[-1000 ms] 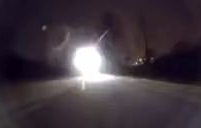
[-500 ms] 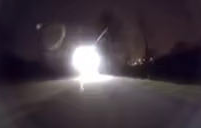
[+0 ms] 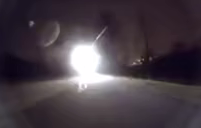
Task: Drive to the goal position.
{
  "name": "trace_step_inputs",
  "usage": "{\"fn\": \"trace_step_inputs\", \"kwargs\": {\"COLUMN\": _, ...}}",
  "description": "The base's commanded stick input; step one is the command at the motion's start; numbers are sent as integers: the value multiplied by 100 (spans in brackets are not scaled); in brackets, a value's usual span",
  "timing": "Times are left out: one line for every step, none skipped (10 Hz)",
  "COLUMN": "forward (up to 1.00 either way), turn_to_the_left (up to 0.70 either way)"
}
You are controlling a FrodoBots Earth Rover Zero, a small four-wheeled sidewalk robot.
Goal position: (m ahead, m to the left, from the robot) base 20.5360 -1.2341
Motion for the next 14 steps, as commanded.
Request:
{"fn": "trace_step_inputs", "kwargs": {"forward": 100, "turn_to_the_left": 9}}
{"fn": "trace_step_inputs", "kwargs": {"forward": 100, "turn_to_the_left": 13}}
{"fn": "trace_step_inputs", "kwargs": {"forward": 100, "turn_to_the_left": 16}}
{"fn": "trace_step_inputs", "kwargs": {"forward": 100, "turn_to_the_left": 13}}
{"fn": "trace_step_inputs", "kwargs": {"forward": 100, "turn_to_the_left": 10}}
{"fn": "trace_step_inputs", "kwargs": {"forward": 100, "turn_to_the_left": 9}}
{"fn": "trace_step_inputs", "kwargs": {"forward": 100, "turn_to_the_left": 7}}
{"fn": "trace_step_inputs", "kwargs": {"forward": 100, "turn_to_the_left": 6}}
{"fn": "trace_step_inputs", "kwargs": {"forward": 100, "turn_to_the_left": 9}}
{"fn": "trace_step_inputs", "kwargs": {"forward": 100, "turn_to_the_left": 11}}
{"fn": "trace_step_inputs", "kwargs": {"forward": 100, "turn_to_the_left": 10}}
{"fn": "trace_step_inputs", "kwargs": {"forward": 100, "turn_to_the_left": 9}}
{"fn": "trace_step_inputs", "kwargs": {"forward": 100, "turn_to_the_left": 8}}
{"fn": "trace_step_inputs", "kwargs": {"forward": 100, "turn_to_the_left": 6}}
